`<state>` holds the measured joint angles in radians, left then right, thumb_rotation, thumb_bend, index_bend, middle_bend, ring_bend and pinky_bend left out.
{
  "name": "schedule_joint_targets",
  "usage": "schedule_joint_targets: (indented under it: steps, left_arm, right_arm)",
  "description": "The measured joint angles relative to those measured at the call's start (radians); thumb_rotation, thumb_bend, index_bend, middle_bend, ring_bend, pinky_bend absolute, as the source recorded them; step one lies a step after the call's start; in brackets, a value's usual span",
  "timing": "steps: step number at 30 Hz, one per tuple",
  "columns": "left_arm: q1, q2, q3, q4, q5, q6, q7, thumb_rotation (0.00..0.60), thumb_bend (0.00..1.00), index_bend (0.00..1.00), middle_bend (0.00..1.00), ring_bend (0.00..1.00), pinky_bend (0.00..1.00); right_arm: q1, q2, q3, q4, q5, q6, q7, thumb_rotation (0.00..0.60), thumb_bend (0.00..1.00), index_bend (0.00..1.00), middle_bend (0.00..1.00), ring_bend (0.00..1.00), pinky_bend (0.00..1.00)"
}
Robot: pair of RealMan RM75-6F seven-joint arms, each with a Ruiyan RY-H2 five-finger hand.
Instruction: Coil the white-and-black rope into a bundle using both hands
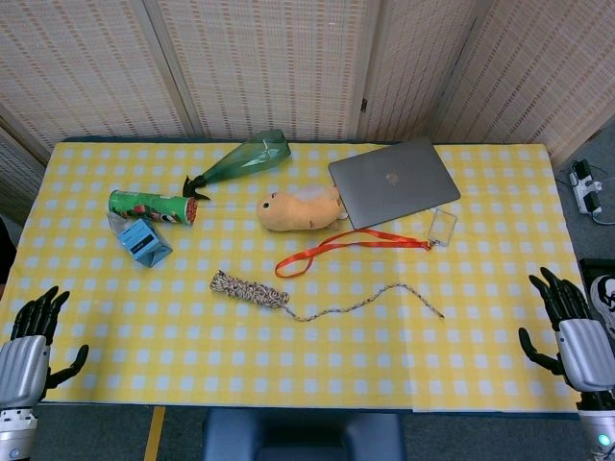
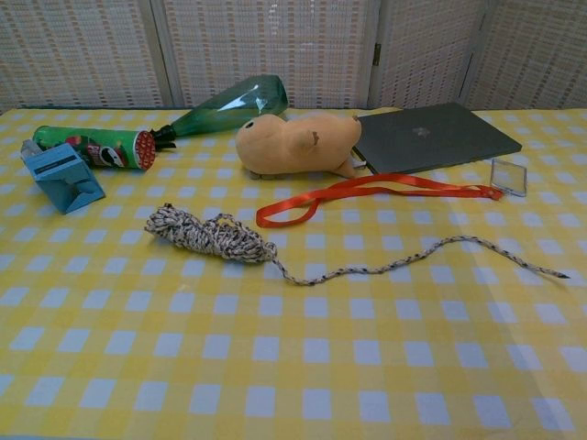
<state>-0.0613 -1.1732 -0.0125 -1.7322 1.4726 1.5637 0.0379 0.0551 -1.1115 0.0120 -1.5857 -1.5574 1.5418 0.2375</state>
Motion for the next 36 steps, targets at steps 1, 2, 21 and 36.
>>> schedule_joint_targets:
  steps: [1,2,21,36]
  left_arm:
    - [0.000,-0.001,0.001,0.001,0.002,-0.003,0.001,0.600,0.39,0.11,0.06,0.00,0.02]
    - [0.000,-0.001,0.001,0.002,0.003,-0.007,0.002,0.600,0.39,0.11,0.06,0.00,0.02]
    - [-0.121,0.004,-0.066,-0.039,0.101,-0.086,0.130,0.600,0.39,0.13,0.07,0.00,0.07]
    - [-0.424,-0.125,-0.173,-0.004,-0.072,-0.483,0.365,0.600,0.39,0.15,0.10,0.03,0.09]
  right_arm:
    - [0.000,-0.001,0.000,0.000,0.000,-0.003,0.001,0.600,0.49,0.00,0.00,0.01,0.00]
    - [0.000,0.000,-0.001,-0.001,-0.001,-0.006,0.003,0.600,0.49,0.00,0.00,0.01,0.00]
    - [0.011,0.036,0.003,-0.021,-0.030,-0.024,0.019,0.600,0.49,0.00,0.00,0.01,0.00]
    - [0.017,0.046,0.007,-0.024,-0.026,-0.039,0.023,0.600,0.49,0.00,0.00,0.01,0.00]
